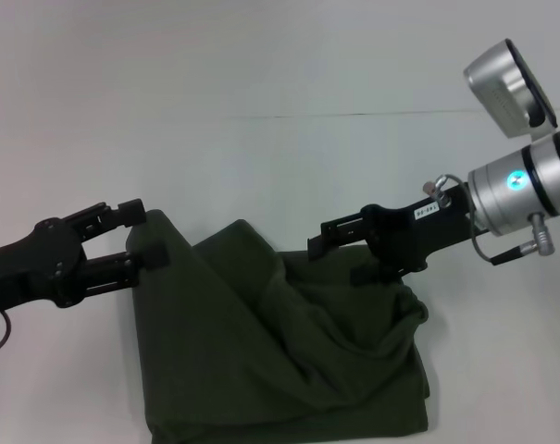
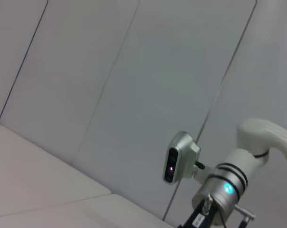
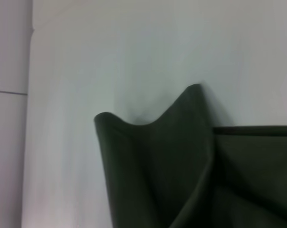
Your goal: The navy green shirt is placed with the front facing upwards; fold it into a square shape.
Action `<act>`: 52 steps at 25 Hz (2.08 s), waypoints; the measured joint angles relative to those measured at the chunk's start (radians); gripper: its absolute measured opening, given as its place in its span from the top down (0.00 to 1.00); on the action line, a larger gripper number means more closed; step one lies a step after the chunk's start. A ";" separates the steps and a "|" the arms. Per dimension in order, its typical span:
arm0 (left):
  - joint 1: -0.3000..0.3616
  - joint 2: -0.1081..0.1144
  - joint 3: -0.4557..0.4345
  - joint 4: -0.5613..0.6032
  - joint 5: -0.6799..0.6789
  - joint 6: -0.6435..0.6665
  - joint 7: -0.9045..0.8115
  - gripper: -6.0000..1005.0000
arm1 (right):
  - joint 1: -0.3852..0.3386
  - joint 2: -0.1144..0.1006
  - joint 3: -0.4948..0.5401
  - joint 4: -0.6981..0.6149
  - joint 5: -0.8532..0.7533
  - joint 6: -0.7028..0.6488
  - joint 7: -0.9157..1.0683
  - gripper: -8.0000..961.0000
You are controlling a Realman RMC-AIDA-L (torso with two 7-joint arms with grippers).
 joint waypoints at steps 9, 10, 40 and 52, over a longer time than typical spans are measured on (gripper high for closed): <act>-0.025 -0.007 -0.054 -0.001 -0.003 -0.006 0.002 0.08 | -0.003 0.057 0.005 0.001 -0.008 0.099 -0.045 0.05; -0.027 -0.007 -0.060 -0.001 -0.003 -0.006 0.002 0.08 | -0.002 0.063 0.005 0.001 -0.007 0.108 -0.049 0.05; -0.035 -0.007 -0.069 -0.002 -0.016 -0.007 0.002 0.08 | 0.046 0.138 -0.003 0.032 -0.006 0.238 -0.077 0.05; -0.030 -0.002 -0.095 -0.002 -0.016 -0.007 0.002 0.08 | 0.070 0.147 -0.004 0.069 0.040 0.245 -0.087 0.05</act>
